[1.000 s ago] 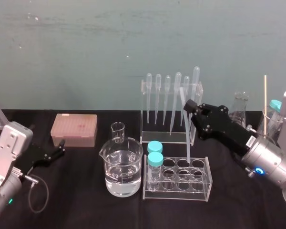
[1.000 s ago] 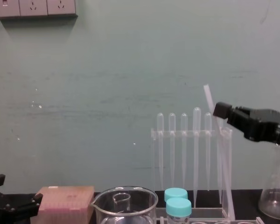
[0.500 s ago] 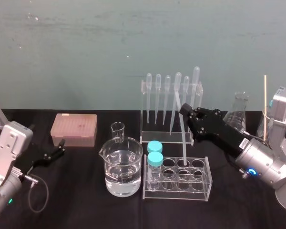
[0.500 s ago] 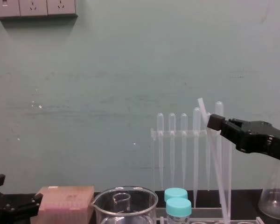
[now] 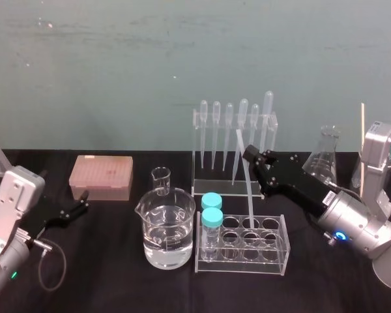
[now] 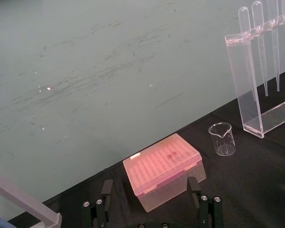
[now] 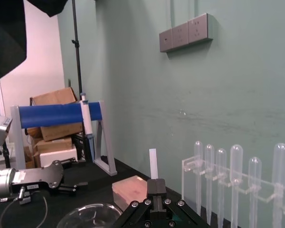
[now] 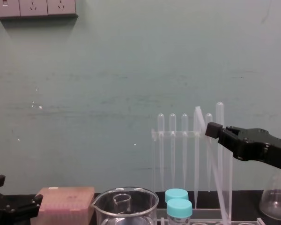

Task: Pick up the stirring rod with one hand, then place it down.

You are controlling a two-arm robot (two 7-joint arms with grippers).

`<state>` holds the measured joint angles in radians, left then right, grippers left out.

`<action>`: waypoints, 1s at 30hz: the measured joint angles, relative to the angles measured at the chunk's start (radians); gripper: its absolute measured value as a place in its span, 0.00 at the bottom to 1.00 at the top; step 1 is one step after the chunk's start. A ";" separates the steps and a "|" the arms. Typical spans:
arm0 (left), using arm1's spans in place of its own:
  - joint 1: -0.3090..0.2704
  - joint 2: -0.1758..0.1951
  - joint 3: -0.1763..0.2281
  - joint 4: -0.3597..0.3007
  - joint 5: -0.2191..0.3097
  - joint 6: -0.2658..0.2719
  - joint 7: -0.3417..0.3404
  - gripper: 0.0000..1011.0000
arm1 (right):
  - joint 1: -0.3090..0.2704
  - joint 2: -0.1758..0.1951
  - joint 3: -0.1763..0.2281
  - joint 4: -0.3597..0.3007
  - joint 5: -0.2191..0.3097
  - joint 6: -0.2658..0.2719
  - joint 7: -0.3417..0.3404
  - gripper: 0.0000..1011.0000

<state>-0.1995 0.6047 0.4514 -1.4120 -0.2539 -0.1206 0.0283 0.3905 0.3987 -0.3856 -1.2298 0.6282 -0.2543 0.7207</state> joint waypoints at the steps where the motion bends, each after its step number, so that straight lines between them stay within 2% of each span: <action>1: 0.000 0.000 0.000 0.000 0.000 0.000 0.000 0.99 | -0.001 -0.001 0.001 0.004 0.000 0.001 -0.001 0.00; 7: 0.000 0.000 0.000 0.000 0.000 0.000 0.000 0.99 | -0.003 -0.008 0.004 0.019 0.001 -0.002 0.001 0.00; 19: 0.000 0.000 0.000 0.000 0.000 0.000 0.000 0.99 | -0.001 -0.025 0.008 0.063 -0.002 -0.042 0.026 0.00; 30: 0.000 0.000 0.000 0.000 0.000 0.000 0.000 0.99 | 0.000 -0.045 0.015 0.101 0.016 -0.054 0.054 0.00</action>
<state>-0.1995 0.6047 0.4514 -1.4120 -0.2539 -0.1206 0.0283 0.3904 0.3535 -0.3708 -1.1289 0.6447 -0.3079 0.7747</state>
